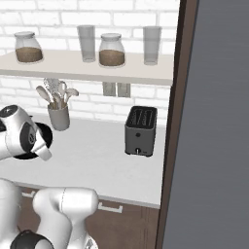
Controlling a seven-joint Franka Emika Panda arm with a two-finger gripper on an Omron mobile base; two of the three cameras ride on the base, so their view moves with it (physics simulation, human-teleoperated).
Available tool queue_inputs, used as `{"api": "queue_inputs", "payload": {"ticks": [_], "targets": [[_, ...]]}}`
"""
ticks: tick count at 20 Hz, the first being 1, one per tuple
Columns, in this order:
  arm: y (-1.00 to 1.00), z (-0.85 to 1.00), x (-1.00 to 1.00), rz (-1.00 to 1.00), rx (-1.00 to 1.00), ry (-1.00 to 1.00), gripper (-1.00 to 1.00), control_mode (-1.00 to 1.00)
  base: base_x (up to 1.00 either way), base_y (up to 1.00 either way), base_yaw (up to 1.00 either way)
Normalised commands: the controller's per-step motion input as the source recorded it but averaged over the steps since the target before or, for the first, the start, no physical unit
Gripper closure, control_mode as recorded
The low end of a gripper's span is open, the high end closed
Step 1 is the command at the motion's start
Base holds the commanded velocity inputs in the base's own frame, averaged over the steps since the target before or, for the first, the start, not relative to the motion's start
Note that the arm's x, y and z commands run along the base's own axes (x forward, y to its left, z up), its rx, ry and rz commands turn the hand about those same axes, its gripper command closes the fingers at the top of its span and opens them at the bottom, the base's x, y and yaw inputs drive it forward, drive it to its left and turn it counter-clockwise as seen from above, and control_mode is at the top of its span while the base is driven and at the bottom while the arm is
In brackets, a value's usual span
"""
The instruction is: Pick up the bowls on the counter and stack them on top of one another in the open cabinet. Place the smaller bowl on top of the larger bowl.
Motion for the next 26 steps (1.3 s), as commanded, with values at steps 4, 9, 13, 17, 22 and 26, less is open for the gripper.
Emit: {"api": "queue_inputs", "payload": {"ticks": [4, 9, 13, 17, 22, 26], "targets": [[-0.47, 0.89, -0.28, -0.47, 0.00, 0.00, 1.00, -1.00, 0.00, 0.00, 0.00], [-0.52, 1.00, -0.27, -0.47, 0.00, 0.04, 1.00, -1.00, 0.00, 0.00, 0.00], [-0.49, 1.00, -0.41, -0.27, 0.08, 0.00, 1.00, -1.00, 0.00, 0.00, 0.00], [-0.43, 1.00, -0.39, -0.20, 0.11, 0.03, 1.00, -1.00, 0.00, 0.00, 0.00], [-0.05, 0.78, -0.07, -0.09, 0.00, -0.35, 1.00, -1.00, 0.00, 0.00, 0.00], [-0.04, 0.51, 0.01, -0.02, 0.00, -0.43, 1.00, -1.00, 0.00, 0.00, 0.00]]}}
